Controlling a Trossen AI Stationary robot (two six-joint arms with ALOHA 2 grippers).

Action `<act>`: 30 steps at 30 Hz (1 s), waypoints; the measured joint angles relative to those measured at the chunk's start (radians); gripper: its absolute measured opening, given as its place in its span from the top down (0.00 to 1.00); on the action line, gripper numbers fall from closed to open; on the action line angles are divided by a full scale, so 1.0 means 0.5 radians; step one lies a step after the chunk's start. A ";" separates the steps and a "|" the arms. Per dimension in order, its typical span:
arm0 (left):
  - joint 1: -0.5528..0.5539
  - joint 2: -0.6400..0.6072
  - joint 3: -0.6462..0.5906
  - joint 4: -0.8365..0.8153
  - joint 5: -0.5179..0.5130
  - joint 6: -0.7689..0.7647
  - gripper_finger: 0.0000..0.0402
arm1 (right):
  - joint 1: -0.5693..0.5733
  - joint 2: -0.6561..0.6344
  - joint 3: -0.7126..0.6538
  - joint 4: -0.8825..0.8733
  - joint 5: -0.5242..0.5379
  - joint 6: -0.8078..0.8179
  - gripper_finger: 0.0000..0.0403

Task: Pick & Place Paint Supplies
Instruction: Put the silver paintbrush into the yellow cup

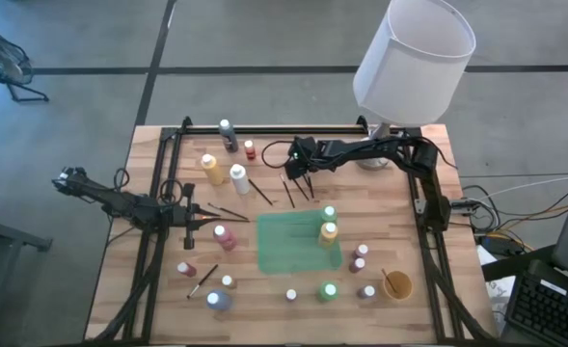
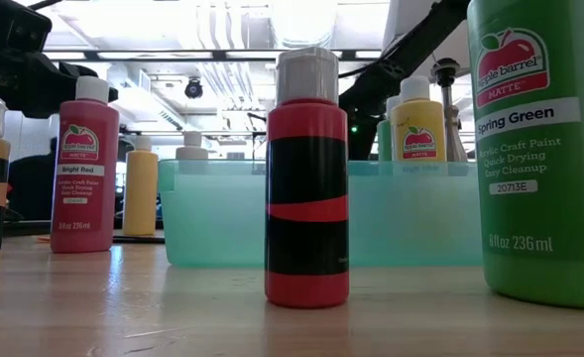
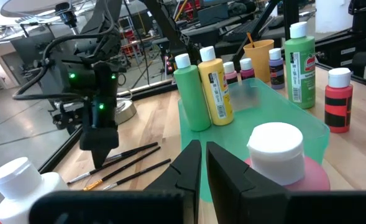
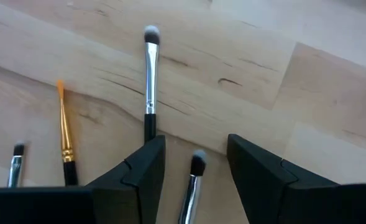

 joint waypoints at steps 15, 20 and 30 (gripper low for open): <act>0.000 -0.001 0.000 0.000 0.000 0.001 0.93 | 0.002 -0.031 0.039 -0.150 -0.038 -0.012 0.68; 0.000 0.000 0.000 0.000 0.000 0.000 0.93 | 0.006 -0.032 0.038 -0.176 -0.039 -0.015 0.74; 0.000 0.000 0.000 0.000 0.000 0.000 0.93 | 0.016 -0.035 0.035 -0.197 -0.083 -0.022 0.86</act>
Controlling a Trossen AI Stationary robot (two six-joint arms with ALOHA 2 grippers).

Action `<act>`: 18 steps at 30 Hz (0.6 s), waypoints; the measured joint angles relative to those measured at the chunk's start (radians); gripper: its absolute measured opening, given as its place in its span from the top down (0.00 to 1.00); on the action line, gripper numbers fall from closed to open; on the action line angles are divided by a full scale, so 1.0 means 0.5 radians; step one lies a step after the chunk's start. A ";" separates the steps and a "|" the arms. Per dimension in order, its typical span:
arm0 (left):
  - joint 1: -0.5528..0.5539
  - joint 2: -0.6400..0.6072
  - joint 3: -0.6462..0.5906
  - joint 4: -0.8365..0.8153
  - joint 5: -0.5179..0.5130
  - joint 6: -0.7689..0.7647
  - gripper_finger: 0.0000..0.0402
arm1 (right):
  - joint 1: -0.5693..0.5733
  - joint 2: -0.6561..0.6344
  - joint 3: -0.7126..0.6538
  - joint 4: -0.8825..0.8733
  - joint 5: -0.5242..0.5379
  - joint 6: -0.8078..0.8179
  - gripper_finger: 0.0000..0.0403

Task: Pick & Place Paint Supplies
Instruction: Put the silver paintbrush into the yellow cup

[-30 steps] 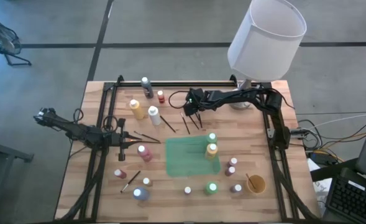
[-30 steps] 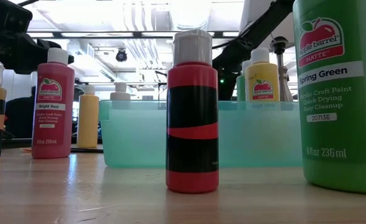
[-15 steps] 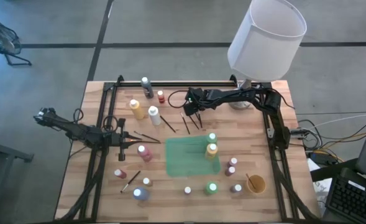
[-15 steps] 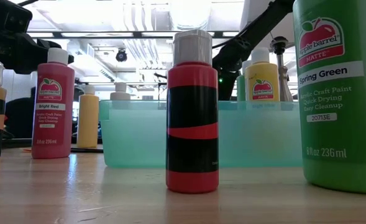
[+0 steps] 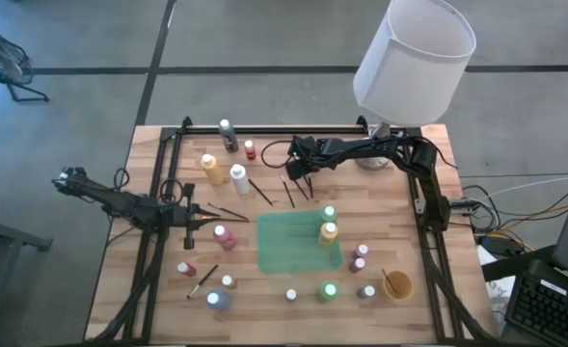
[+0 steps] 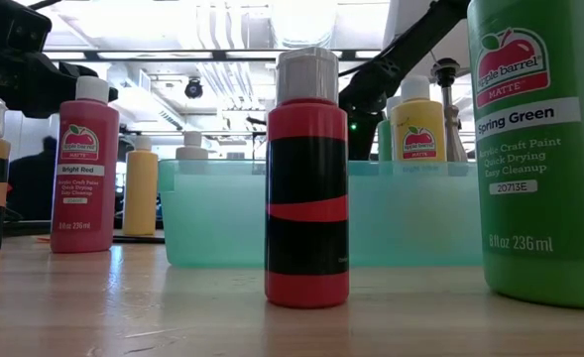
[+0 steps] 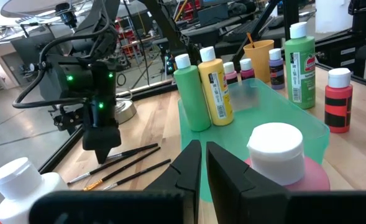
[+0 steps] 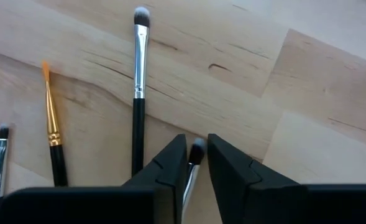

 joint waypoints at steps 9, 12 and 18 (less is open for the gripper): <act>0.000 0.000 0.000 0.000 0.000 0.000 0.93 | 0.001 -0.006 -0.001 -0.013 -0.018 -0.001 0.96; 0.000 0.000 0.000 0.000 0.000 0.000 0.93 | 0.001 -0.010 -0.001 -0.029 -0.026 -0.001 0.97; 0.000 0.000 0.000 0.000 0.000 0.000 0.93 | 0.001 -0.010 -0.001 -0.033 -0.026 -0.060 0.98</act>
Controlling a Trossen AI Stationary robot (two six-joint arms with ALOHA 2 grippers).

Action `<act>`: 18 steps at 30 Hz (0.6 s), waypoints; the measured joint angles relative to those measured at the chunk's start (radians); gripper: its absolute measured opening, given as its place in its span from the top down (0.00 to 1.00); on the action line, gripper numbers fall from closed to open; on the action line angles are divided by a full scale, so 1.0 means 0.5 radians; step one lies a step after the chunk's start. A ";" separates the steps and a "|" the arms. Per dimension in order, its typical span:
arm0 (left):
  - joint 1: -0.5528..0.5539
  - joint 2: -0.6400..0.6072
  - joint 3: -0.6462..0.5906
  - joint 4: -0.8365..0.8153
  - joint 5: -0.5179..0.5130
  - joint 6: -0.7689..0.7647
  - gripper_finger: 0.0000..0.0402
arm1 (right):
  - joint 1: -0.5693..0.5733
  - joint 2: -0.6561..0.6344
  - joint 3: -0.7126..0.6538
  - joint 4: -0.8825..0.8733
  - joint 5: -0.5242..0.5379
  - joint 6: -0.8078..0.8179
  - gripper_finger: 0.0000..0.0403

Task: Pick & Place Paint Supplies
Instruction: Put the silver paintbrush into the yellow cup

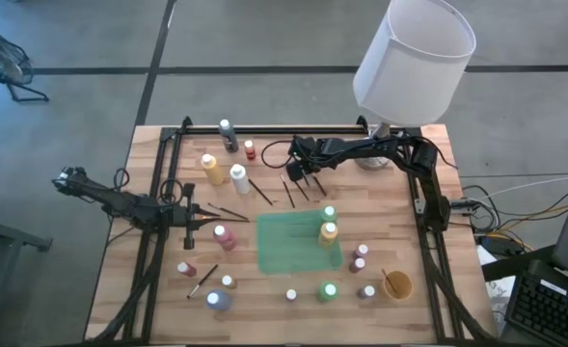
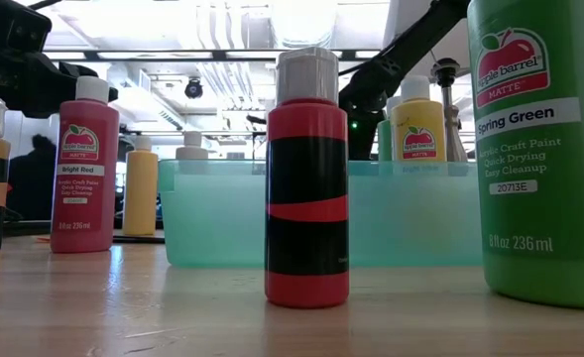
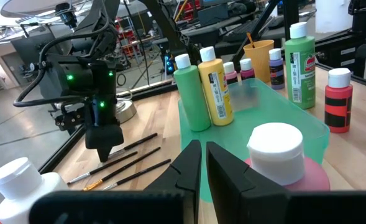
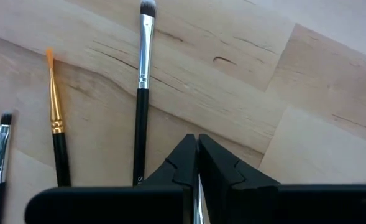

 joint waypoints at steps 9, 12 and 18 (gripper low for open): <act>0.000 -0.001 0.001 0.000 0.000 0.001 0.93 | 0.010 -0.138 -0.019 -0.066 0.073 -0.145 0.98; 0.000 -0.001 0.000 0.000 0.000 0.001 0.93 | 0.017 -0.272 -0.015 -0.040 0.154 -0.186 0.98; 0.000 0.000 0.000 0.000 0.000 0.000 0.93 | 0.084 -0.514 -0.011 0.025 0.269 -0.296 0.98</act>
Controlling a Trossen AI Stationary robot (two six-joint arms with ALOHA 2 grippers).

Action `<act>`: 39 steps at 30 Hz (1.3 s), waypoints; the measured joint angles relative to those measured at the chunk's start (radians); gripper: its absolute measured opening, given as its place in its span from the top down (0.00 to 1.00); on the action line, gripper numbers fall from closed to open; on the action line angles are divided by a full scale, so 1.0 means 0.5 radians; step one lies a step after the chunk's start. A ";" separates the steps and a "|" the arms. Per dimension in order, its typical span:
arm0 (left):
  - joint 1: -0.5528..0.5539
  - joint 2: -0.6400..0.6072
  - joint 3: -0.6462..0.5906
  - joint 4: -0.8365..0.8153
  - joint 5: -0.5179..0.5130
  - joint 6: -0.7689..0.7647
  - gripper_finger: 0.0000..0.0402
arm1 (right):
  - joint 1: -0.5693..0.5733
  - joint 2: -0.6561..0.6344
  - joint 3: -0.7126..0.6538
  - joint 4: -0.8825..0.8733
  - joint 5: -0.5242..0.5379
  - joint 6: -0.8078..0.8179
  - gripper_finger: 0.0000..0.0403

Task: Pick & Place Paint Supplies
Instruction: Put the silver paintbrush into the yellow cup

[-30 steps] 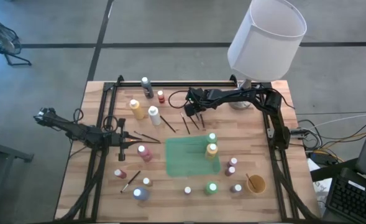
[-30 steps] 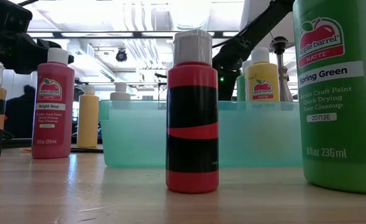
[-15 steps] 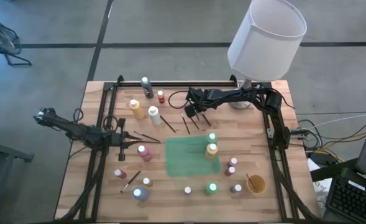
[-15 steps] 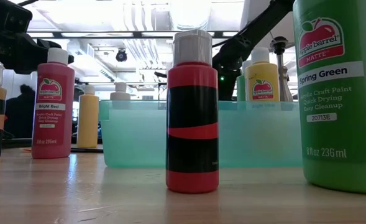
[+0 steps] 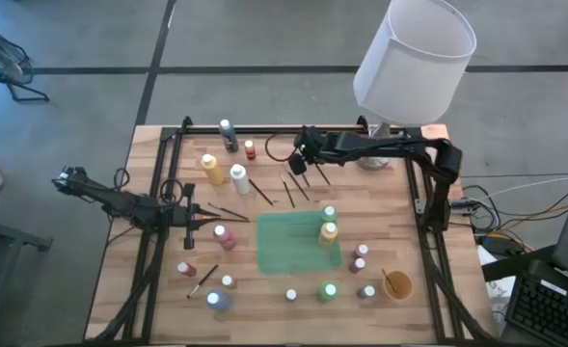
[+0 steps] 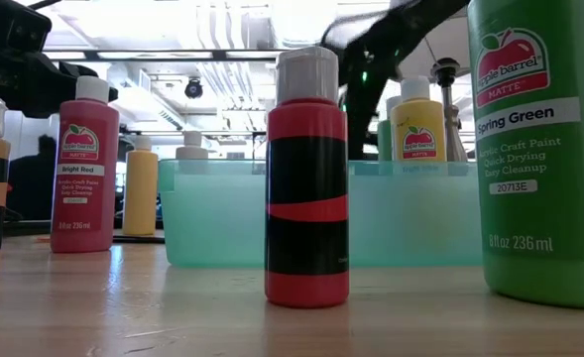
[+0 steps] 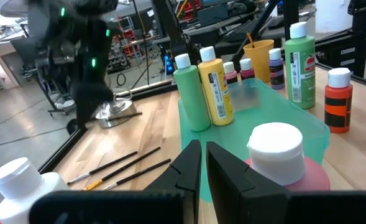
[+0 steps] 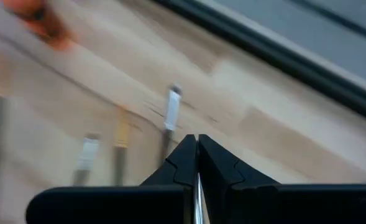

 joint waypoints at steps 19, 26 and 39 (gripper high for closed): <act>0.000 0.000 0.000 0.000 0.000 0.000 0.93 | 1.032 -0.780 -0.013 0.268 0.610 -0.514 0.98; 0.000 0.000 0.000 0.000 0.000 0.000 0.93 | 1.663 -0.925 -0.036 0.229 1.129 -0.514 0.98; 0.000 0.000 0.000 0.000 0.000 0.000 0.93 | 2.611 -0.865 -0.226 0.224 1.865 -0.342 0.98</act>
